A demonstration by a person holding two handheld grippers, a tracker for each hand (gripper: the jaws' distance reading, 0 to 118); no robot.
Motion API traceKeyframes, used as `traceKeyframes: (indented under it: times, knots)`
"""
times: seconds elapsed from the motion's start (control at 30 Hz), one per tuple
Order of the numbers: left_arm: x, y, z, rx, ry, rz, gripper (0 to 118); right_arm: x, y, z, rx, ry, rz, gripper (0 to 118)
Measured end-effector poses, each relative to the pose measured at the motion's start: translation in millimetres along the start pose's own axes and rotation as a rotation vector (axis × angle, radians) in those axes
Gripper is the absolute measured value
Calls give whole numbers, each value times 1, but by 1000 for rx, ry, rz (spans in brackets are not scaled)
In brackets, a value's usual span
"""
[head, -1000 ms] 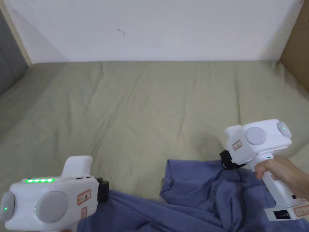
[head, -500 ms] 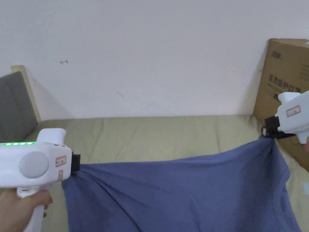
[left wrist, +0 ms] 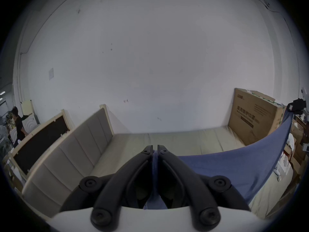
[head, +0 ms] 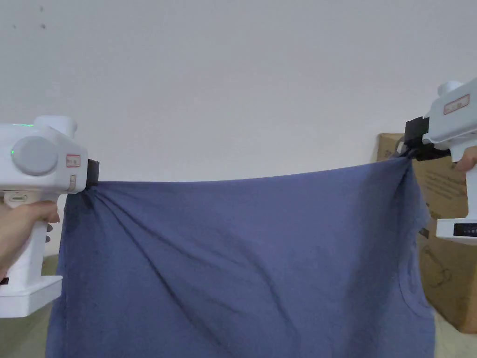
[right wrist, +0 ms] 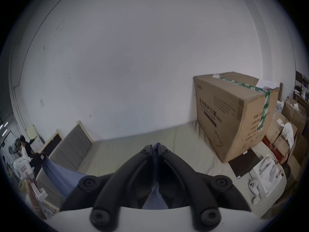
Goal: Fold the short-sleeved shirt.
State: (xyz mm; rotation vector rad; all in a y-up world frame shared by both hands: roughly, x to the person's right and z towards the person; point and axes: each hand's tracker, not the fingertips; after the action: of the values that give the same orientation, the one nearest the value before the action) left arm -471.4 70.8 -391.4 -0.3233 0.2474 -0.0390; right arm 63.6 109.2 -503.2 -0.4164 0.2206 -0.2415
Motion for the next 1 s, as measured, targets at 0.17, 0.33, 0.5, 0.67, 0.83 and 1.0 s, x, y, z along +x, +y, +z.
traceKeyframes:
  times: [0.17,0.33,0.5,0.67,0.83,1.0]
  knots:
    - [-6,68,-33,66,73,-11,3,-30,70,-23,61,-3,-12,5]
    - [-6,128,-57,142,158,-74,3,-68,133,-26,170,-13,3,5]
    - [-15,174,-66,221,191,-62,3,-94,163,-20,228,-26,6,5]
    - [-20,180,-86,251,248,-63,3,-104,162,-36,230,-19,36,5]
    - [-12,131,-132,233,284,-98,3,-98,124,-101,126,-69,65,5]
    - [-6,39,-216,52,278,-49,3,-80,51,-198,-43,-129,66,5]
